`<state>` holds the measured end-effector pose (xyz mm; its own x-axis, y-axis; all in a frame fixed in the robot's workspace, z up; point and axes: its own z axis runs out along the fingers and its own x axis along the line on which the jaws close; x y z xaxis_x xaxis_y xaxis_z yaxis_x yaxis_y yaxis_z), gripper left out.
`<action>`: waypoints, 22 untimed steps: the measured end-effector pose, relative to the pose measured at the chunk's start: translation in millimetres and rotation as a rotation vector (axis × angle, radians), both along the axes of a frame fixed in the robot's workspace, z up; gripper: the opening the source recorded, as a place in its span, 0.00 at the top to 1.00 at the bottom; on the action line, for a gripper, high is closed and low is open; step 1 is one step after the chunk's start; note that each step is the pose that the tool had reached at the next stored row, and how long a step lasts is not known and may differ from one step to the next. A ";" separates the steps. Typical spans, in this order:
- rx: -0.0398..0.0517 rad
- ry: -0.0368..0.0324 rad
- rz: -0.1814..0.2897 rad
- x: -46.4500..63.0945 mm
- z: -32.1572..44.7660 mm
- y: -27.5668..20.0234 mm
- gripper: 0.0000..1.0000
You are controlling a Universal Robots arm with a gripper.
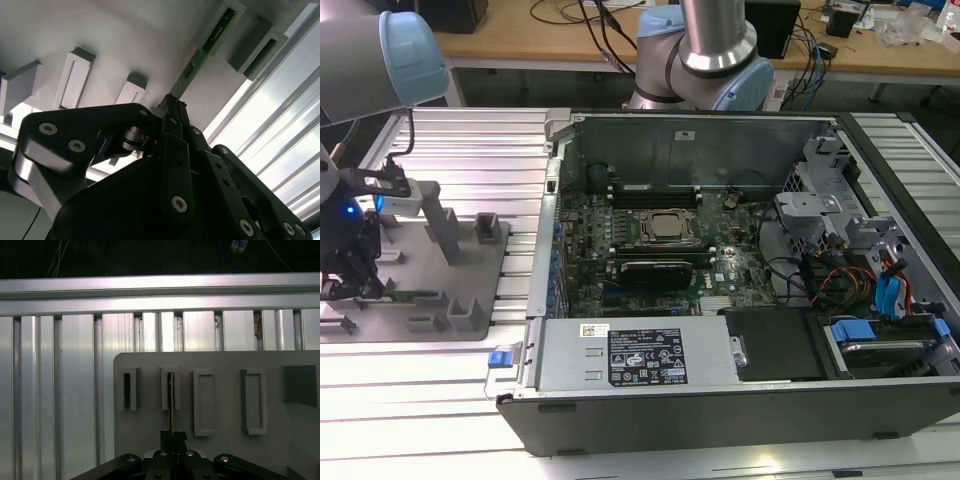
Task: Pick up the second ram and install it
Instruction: 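Pick up the second ram and move it above second insertion slot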
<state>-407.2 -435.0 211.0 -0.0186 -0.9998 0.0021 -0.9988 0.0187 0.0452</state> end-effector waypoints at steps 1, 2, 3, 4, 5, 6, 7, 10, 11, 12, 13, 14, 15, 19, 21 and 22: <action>-0.0001 0.0000 0.002 0.0 0.0 0.0 0.91; -0.0001 -0.0001 0.003 0.0 0.0 0.0 0.91; -0.0001 0.0000 0.004 0.0 0.0 0.0 0.91; -0.0001 0.0000 0.004 0.0 0.0 0.0 0.91; -0.0001 0.0000 0.004 0.0 0.0 0.0 0.91; -0.0001 -0.0001 0.005 0.0 0.0 0.0 0.91; -0.0001 0.0000 0.005 0.0 0.0 0.0 0.91; -0.0001 0.0000 0.006 0.0 0.0 0.0 0.91; 0.0000 -0.0001 0.006 0.1 0.4 0.1 0.91; -0.0002 0.0000 0.006 0.0 3.8 0.0 0.91; -0.0002 0.0000 0.006 0.0 7.9 0.0 0.91; -0.0003 0.0000 0.006 0.0 14.0 0.0 0.91; -0.0006 -0.0001 0.006 0.0 19.9 0.1 0.91; -0.0010 0.0000 0.006 0.0 37.3 0.5 0.91; -0.0009 -0.0002 0.006 0.0 49.0 0.6 0.91; -0.0009 -0.0001 0.006 0.0 51.9 0.6 0.91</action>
